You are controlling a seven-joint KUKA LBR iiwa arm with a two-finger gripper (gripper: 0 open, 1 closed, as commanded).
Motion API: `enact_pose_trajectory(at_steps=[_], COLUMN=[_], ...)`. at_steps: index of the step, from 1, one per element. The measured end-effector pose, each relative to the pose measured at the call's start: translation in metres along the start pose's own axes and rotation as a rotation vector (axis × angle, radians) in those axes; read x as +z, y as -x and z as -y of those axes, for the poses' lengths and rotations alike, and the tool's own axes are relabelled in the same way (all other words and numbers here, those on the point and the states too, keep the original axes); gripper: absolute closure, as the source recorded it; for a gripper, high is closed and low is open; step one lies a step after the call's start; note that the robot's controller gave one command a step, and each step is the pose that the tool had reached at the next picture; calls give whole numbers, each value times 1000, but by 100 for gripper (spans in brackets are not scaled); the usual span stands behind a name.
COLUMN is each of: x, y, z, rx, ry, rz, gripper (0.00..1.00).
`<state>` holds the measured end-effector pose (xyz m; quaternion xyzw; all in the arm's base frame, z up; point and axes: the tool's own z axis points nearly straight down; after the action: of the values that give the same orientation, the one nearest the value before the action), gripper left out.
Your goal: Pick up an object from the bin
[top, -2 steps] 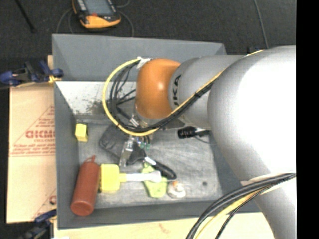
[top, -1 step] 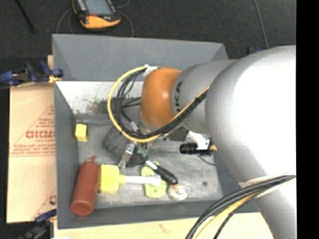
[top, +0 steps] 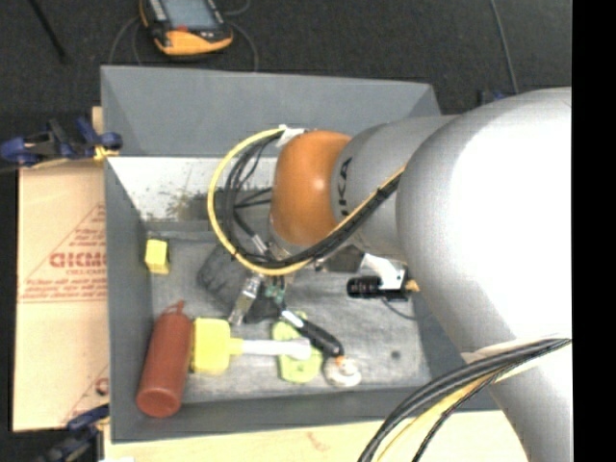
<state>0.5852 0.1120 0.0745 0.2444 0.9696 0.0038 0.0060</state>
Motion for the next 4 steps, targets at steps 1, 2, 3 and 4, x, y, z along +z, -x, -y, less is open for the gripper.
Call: enact_pose_trajectory(at_steps=[1,2,3,4], x=[-3,-22,-42,-53], y=[-1,-3,-2,-1], z=[1,4,3,3], rx=[-1,-1,-2,-2], ry=[-4,-13,-11,-8], rz=[-5,-15,-11,-7], gripper=[100,100,100,100])
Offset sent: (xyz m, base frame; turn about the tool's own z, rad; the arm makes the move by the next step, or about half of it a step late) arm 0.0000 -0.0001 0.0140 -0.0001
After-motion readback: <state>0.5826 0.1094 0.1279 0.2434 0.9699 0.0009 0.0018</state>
